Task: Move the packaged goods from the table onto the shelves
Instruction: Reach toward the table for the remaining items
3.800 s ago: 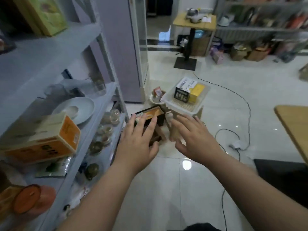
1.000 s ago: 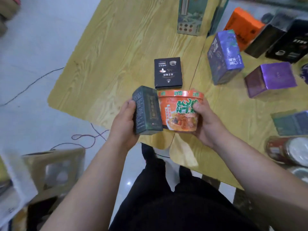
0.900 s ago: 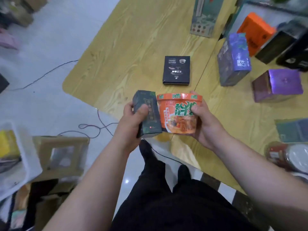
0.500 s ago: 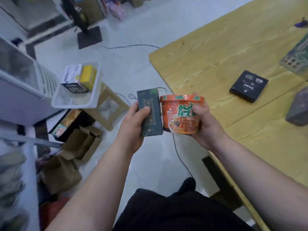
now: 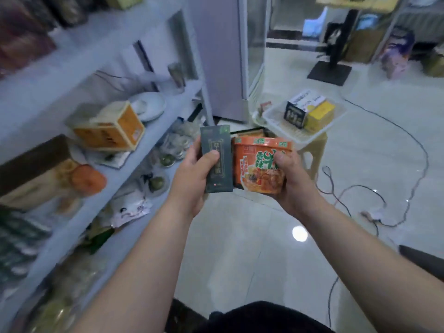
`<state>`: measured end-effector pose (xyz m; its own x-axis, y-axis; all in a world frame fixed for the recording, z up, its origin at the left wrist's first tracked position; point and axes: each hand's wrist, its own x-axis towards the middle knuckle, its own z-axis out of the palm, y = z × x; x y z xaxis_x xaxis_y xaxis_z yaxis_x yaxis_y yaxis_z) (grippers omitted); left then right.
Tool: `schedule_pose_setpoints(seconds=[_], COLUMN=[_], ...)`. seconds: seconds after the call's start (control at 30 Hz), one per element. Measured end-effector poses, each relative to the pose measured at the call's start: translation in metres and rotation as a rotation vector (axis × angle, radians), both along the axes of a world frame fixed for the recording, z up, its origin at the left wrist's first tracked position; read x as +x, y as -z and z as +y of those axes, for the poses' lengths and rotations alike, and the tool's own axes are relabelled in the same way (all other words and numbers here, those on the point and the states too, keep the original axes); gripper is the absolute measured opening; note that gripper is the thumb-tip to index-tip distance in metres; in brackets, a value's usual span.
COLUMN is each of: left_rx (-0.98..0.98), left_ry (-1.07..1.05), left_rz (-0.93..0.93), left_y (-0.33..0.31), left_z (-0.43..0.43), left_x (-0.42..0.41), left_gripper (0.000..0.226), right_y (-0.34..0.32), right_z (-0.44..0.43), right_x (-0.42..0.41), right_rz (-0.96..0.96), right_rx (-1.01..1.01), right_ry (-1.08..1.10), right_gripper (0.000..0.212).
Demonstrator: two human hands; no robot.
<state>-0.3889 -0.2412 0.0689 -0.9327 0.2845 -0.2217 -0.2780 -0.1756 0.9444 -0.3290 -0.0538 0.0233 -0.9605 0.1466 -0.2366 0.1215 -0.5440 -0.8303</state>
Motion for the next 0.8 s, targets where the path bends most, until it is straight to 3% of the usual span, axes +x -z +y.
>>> schedule_pose_setpoints(seconds=[0.13, 0.27, 0.33, 0.57, 0.8], left_rx=[-0.034, -0.059, -0.077, -0.094, -0.045], left_ry=[-0.226, -0.429, -0.509, -0.803, -1.097], left_rz=[0.058, 0.101, 0.127, 0.2, 0.279], left_y=[-0.016, -0.033, -0.042, -0.07, -0.09], left_z=[-0.113, -0.194, -0.221, -0.274, -0.289], left_x=[-0.021, -0.028, -0.029, -0.044, -0.069], left_gripper=[0.044, 0.043, 0.042, 0.04, 0.035], right_y=[-0.014, -0.033, -0.04, -0.078, -0.116], right_z=[-0.104, -0.188, -0.219, -0.291, -0.335], right_x=[-0.065, -0.115, -0.133, -0.197, -0.261], right_rz=[0.056, 0.137, 0.178, 0.25, 0.425], right_rx=[0.029, 0.055, 0.06, 0.03, 0.135], right_ry=[-0.197, -0.387, -0.476, -0.71, -0.931], right_gripper=[0.087, 0.098, 0.092, 0.085, 0.088])
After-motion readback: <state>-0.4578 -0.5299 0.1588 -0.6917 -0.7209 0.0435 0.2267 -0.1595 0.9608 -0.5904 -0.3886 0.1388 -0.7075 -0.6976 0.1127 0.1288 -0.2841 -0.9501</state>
